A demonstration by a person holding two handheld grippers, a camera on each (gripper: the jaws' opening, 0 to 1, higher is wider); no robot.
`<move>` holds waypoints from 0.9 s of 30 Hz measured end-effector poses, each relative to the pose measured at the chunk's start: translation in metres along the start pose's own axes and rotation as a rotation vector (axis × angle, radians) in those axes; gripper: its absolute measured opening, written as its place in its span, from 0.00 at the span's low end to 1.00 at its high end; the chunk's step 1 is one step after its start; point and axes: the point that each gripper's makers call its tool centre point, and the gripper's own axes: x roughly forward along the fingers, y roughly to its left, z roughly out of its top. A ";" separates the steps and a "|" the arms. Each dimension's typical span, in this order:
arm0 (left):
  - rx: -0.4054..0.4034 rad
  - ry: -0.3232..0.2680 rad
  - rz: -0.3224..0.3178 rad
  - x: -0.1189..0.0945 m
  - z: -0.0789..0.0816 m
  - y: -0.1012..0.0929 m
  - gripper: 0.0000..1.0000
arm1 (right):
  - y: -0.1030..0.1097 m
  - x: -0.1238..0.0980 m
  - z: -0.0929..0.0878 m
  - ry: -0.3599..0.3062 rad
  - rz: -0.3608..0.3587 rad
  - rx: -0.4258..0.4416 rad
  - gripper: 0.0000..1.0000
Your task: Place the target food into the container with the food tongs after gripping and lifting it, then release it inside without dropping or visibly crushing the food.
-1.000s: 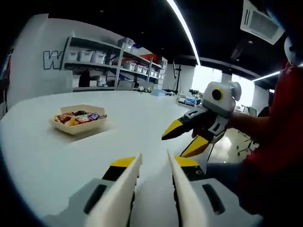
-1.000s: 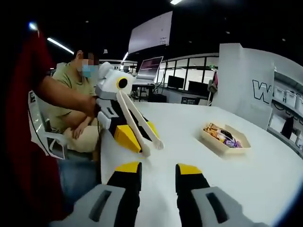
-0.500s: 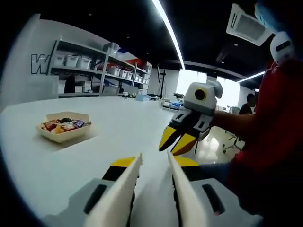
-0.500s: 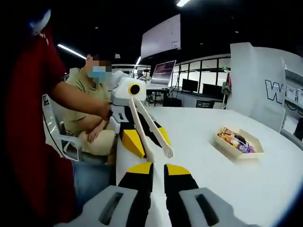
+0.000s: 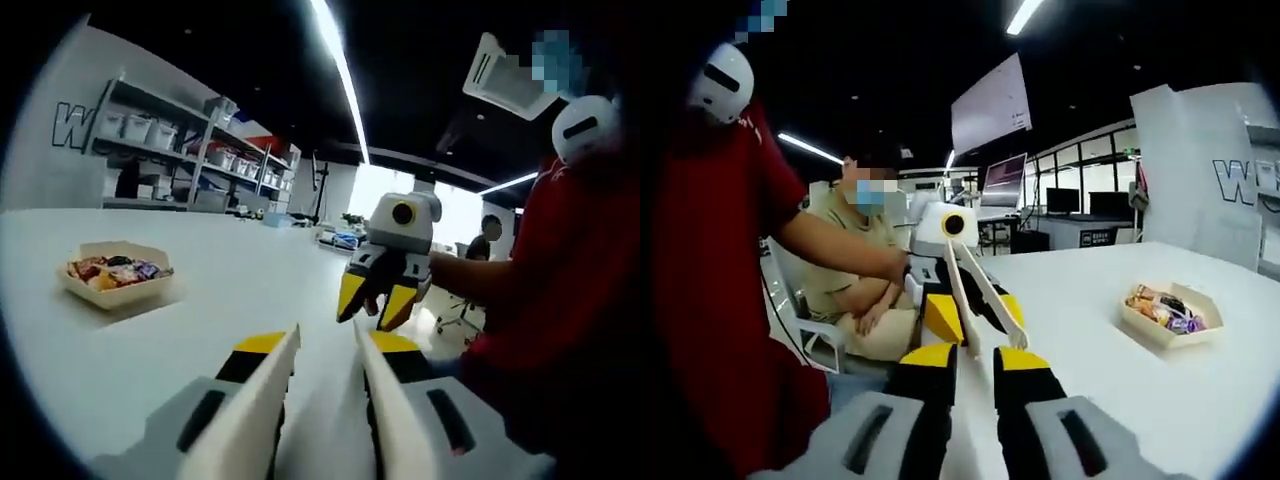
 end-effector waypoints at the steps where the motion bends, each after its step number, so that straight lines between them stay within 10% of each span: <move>1: 0.002 0.002 -0.004 0.000 0.000 -0.001 0.28 | 0.000 0.001 0.001 -0.003 0.003 0.007 0.06; 18: -0.007 0.039 -0.048 0.005 -0.006 -0.009 0.30 | 0.009 -0.002 -0.005 0.002 0.082 0.156 0.00; 27: -0.002 0.083 -0.011 -0.001 -0.016 0.003 0.27 | 0.001 -0.009 -0.012 0.028 0.064 0.081 0.00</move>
